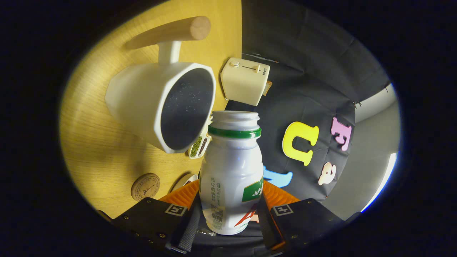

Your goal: Take the bottle from table, then pour the juice into the cup, finally place the bottle on the coaster

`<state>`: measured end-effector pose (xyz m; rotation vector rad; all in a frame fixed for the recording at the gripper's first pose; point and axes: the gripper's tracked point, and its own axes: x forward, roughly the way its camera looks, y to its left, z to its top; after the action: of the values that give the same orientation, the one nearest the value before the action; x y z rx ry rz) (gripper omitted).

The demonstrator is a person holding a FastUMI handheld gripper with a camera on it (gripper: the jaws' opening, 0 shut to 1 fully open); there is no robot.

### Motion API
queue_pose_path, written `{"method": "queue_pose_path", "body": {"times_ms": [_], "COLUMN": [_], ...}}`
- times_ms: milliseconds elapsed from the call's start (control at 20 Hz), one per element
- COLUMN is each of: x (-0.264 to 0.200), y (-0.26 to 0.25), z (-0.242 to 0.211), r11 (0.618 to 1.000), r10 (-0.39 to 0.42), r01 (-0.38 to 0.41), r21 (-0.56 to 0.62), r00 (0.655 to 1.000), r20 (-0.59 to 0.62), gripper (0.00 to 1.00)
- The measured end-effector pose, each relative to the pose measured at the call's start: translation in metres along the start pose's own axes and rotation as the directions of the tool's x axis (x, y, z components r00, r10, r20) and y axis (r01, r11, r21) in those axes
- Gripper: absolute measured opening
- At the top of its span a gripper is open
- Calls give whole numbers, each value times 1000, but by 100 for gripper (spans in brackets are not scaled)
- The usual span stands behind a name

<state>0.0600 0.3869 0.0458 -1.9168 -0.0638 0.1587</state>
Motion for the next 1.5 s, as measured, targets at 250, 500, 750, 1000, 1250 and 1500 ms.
{"method": "queue_pose_path", "body": {"times_ms": [250, 500, 750, 1000, 1250, 1500], "x": [1, -1, -3, -1, -1, -6], "y": [10, 18, 18, 15, 10, 12], "z": [-7, -14, -17, -26, -36, -45], "r11": [983, 953, 904, 821, 714, 557], "r10": [65, 104, 110, 105, 83, 78], "r01": [-65, -104, -113, -109, -94, -103], "r21": [172, 286, 413, 560, 694, 824], "r00": [998, 994, 993, 994, 995, 994], "r20": [6, 13, 30, 39, 49, 71], "gripper": [73, 72, 73, 72, 72, 73]}}
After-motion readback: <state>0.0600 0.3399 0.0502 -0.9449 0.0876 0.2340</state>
